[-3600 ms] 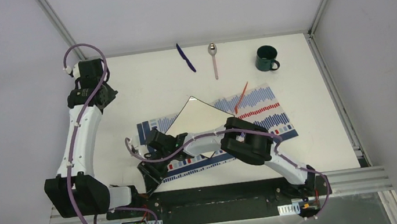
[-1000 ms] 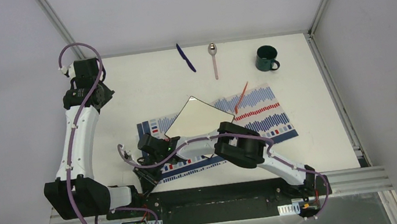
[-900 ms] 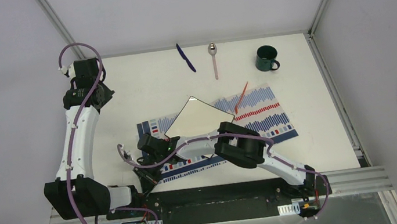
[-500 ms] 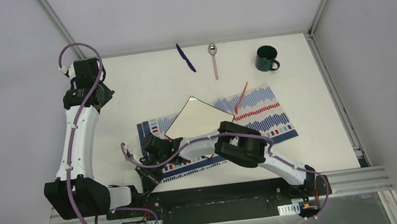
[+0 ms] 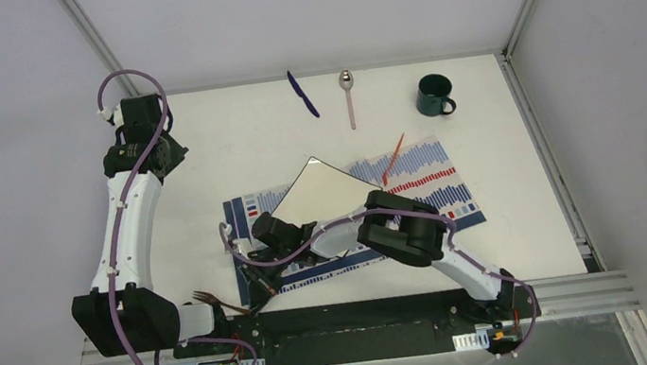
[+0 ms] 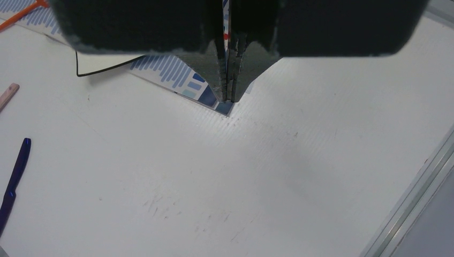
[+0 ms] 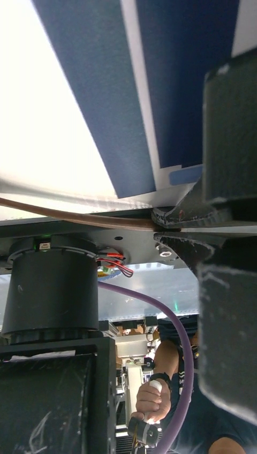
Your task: Set the dinner table for one person
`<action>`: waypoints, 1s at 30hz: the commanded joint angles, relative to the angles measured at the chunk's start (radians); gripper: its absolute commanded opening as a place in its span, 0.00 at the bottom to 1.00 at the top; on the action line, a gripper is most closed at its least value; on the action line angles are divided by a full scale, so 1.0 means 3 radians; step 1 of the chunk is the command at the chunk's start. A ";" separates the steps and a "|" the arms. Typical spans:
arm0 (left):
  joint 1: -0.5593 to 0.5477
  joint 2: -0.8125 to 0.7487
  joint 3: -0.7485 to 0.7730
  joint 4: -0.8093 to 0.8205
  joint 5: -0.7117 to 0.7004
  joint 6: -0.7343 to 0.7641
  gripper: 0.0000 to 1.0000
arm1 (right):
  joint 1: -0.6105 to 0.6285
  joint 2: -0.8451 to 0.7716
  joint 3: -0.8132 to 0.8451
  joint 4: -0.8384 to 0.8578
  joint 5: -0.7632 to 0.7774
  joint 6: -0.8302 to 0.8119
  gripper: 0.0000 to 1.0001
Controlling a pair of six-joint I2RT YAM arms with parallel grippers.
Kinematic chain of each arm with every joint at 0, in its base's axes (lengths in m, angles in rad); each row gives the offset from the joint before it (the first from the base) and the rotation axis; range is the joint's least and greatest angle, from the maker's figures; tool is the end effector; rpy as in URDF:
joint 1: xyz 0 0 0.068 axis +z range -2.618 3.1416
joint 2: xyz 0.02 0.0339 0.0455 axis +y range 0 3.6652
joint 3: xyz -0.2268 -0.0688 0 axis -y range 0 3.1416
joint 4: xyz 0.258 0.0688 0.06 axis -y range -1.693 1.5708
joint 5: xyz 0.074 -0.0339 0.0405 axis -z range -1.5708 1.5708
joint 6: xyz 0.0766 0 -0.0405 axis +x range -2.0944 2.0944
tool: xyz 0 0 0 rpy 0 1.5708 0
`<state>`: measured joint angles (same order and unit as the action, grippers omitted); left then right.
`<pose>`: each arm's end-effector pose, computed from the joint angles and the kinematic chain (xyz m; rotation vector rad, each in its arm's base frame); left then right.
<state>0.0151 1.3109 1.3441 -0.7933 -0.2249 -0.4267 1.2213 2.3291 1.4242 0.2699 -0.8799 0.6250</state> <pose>0.3250 0.0220 0.2988 -0.6140 2.2246 0.0527 0.1094 0.4725 0.0395 1.2762 -2.1697 -1.6823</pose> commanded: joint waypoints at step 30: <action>0.0038 0.0093 0.0040 0.0173 0.0179 -0.0045 0.00 | -0.1070 -0.1988 -0.1514 -0.0204 0.1112 -0.0311 0.00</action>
<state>0.0151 1.3357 1.3441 -0.7803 -0.1963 -0.4278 0.9207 1.8462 0.9829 0.2363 -0.5827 0.5827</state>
